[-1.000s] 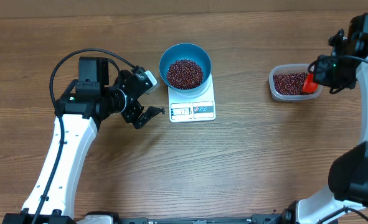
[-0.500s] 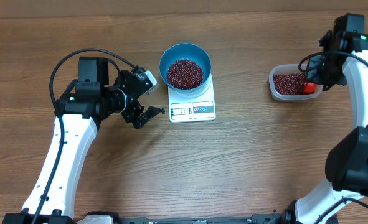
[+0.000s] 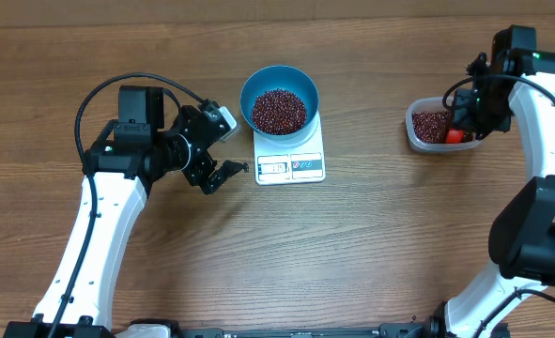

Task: Scoop item into bowl and weigh 150g on scale
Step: 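Dip the scoop into the tub and lift a scoop of beans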

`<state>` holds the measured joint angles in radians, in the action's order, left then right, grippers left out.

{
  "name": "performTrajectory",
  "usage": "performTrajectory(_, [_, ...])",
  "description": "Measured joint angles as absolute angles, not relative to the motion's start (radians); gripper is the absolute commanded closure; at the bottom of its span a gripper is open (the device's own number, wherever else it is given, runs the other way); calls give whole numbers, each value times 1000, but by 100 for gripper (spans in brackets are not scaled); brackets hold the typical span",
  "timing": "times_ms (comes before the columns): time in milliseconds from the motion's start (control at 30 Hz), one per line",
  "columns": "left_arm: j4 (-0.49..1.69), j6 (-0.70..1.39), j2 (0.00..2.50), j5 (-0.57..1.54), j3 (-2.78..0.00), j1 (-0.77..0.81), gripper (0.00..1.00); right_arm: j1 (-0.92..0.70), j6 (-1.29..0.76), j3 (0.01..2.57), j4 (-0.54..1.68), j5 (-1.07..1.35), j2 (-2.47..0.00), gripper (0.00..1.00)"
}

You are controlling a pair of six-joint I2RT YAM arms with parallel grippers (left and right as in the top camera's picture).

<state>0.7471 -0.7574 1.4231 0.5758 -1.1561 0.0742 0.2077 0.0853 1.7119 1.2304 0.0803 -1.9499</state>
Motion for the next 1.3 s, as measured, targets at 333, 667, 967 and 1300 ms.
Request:
performTrajectory(333, [747,-757,1423,576,-1156,74,1,295,171,1712,1272,301,-1956,96])
performTrajectory(667, [747,-757,1423,576,-1156,74,0,363,227,1707,1288,451,-1959,96])
performTrajectory(967, [747,-757,1423,576,-1156,74,0,384,255,1670,1273,555,-1999,96])
performTrajectory(1300, [747,-757,1423,576,-1156,74,0,451,263,1658,1281,669,-2013,96])
